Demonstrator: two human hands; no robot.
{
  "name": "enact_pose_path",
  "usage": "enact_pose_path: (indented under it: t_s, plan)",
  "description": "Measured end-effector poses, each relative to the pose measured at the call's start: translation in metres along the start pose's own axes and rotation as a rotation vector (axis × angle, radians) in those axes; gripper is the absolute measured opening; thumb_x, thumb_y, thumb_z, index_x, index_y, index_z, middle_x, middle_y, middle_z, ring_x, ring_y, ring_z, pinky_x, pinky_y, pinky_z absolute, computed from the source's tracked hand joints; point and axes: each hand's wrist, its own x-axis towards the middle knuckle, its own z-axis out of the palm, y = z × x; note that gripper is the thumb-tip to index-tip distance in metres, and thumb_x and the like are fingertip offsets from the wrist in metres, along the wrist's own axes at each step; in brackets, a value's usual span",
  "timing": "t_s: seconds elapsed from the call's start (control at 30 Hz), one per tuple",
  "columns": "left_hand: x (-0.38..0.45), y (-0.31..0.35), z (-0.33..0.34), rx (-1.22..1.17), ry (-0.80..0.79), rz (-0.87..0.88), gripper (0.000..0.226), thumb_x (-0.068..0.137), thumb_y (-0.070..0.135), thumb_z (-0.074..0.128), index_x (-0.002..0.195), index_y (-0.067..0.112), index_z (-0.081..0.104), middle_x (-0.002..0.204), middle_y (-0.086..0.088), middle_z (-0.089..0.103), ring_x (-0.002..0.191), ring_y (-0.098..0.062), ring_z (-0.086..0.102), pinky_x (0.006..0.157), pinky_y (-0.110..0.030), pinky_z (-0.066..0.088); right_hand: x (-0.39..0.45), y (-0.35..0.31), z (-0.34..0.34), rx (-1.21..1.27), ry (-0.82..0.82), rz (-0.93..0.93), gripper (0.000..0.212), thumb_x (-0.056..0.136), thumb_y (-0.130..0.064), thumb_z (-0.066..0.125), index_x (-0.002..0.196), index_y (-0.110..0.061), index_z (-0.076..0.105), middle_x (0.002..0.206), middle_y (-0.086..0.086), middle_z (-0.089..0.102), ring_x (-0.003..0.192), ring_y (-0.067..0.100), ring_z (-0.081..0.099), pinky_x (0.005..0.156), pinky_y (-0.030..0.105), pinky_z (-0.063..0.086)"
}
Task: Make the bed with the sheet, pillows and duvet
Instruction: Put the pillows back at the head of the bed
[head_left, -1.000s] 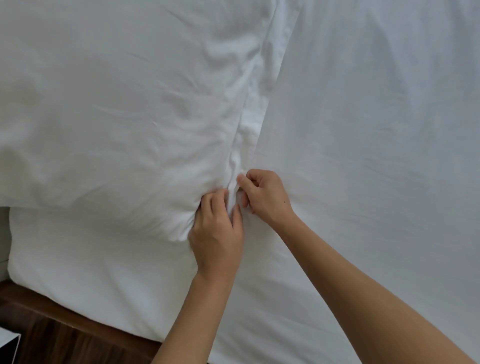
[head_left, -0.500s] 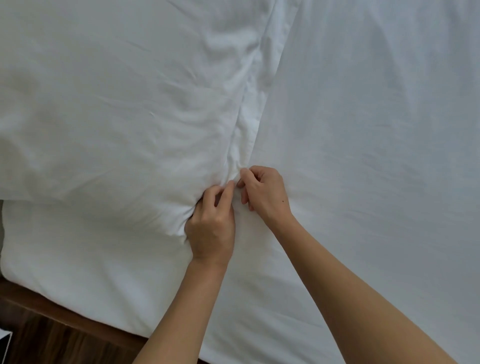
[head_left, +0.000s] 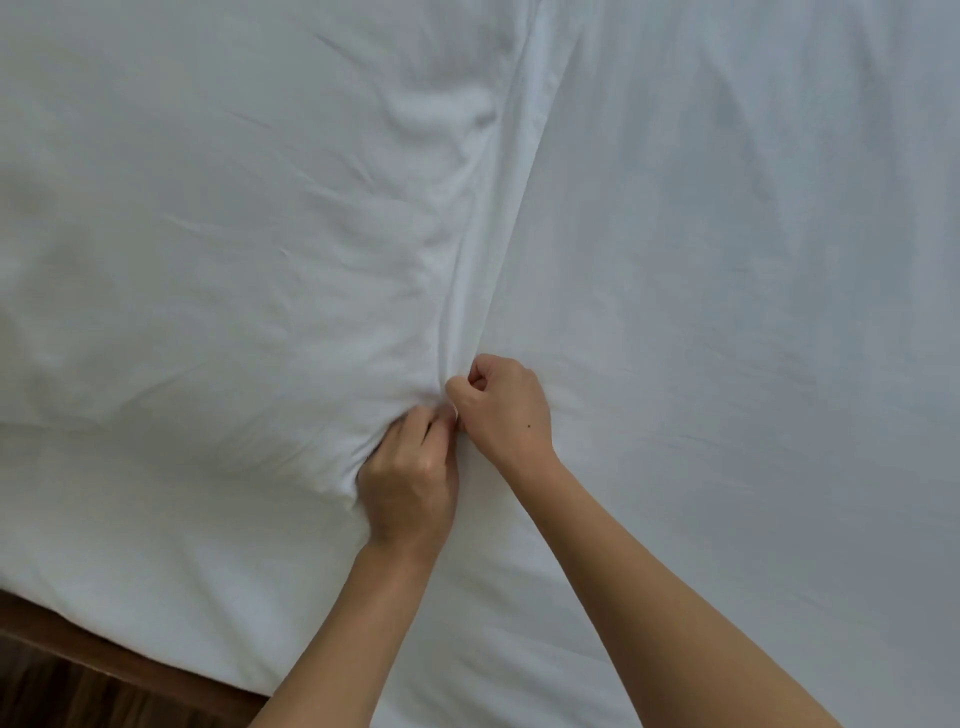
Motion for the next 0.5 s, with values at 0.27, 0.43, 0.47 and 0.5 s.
enact_pose_path:
  t_s: [0.27, 0.43, 0.47, 0.5]
  plan:
    - [0.043, 0.0, -0.005, -0.127, -0.338, 0.149, 0.031, 0.088, 0.028, 0.047, 0.061, 0.014, 0.052, 0.057, -0.001, 0.051, 0.044, -0.021, 0.051, 0.039, -0.026, 0.034, 0.06, -0.037, -0.034, 0.061, 0.076, 0.007, 0.041, 0.087, -0.027, 0.056, 0.055, -0.015, 0.033, 0.049, -0.002, 0.037, 0.049, 0.014, 0.033, 0.05, 0.03, 0.028]
    - [0.109, 0.034, 0.008, -0.109, -0.237, 0.149, 0.011, 0.079, 0.006, 0.059, 0.086, 0.01, 0.067, 0.077, -0.005, 0.059, 0.057, -0.023, 0.056, 0.043, -0.03, 0.043, 0.135, -0.074, -0.09, -0.058, 0.138, -0.062, 0.03, 0.09, -0.027, 0.052, 0.071, -0.005, 0.059, 0.064, 0.005, 0.063, 0.06, 0.018, 0.055, 0.059, 0.032, 0.044]
    - [0.126, 0.04, 0.013, -0.123, -0.19, 0.169, 0.02, 0.078, 0.005, 0.059, 0.096, 0.009, 0.069, 0.087, -0.007, 0.063, 0.066, -0.025, 0.06, 0.05, -0.032, 0.048, 0.149, -0.08, -0.101, -0.043, 0.147, -0.063, 0.025, 0.089, -0.027, 0.053, 0.074, -0.009, 0.064, 0.07, 0.001, 0.068, 0.067, 0.018, 0.062, 0.066, 0.033, 0.05]
    - [0.145, 0.044, 0.02, -0.133, -0.162, 0.172, 0.03, 0.079, 0.004, 0.059, 0.107, 0.008, 0.068, 0.101, -0.011, 0.064, 0.082, -0.028, 0.062, 0.063, -0.035, 0.053, 0.163, -0.086, -0.111, -0.005, 0.161, -0.052, 0.02, 0.087, -0.025, 0.053, 0.075, -0.015, 0.067, 0.072, -0.002, 0.07, 0.072, 0.017, 0.066, 0.073, 0.035, 0.054]
